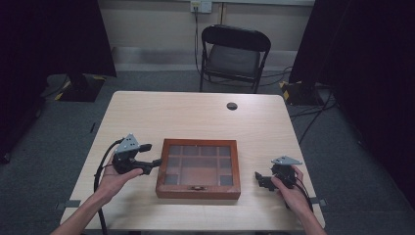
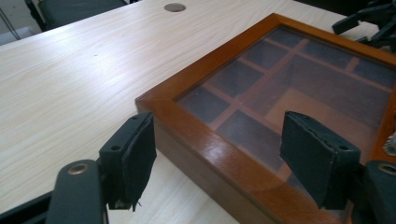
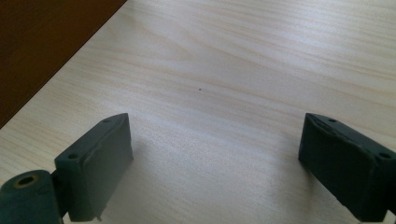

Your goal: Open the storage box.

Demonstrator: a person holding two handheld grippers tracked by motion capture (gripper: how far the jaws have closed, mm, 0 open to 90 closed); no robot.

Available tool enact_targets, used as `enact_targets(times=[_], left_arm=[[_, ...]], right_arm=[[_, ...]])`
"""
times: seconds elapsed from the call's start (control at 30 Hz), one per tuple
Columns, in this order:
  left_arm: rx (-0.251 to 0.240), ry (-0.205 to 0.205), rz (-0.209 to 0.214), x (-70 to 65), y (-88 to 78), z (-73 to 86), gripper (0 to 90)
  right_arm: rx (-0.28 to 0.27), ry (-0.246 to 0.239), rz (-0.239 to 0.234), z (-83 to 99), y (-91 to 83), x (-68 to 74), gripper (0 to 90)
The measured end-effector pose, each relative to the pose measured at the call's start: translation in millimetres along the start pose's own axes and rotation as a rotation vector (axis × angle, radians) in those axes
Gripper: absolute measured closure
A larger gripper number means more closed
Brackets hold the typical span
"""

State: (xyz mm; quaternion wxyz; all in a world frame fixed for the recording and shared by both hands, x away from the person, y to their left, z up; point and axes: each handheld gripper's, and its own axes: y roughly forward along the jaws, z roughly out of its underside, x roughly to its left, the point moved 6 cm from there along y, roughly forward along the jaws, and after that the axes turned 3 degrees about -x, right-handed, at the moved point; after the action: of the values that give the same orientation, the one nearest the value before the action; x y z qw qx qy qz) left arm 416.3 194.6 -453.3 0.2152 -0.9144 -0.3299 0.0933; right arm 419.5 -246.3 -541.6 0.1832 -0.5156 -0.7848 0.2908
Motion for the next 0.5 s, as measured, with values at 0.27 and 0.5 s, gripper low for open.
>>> enact_targets(times=[0.27,0.5], left_arm=[[-0.010,-0.007,0.036,-7.6,0.0,-5.7,29.0],[0.000,-0.003,0.047,-15.0,0.6,-10.0,28.4]], right_arm=[[0.000,0.000,0.000,0.0,0.0,0.0,8.9],[0.000,0.000,0.000,0.0,0.0,0.0,8.9]])
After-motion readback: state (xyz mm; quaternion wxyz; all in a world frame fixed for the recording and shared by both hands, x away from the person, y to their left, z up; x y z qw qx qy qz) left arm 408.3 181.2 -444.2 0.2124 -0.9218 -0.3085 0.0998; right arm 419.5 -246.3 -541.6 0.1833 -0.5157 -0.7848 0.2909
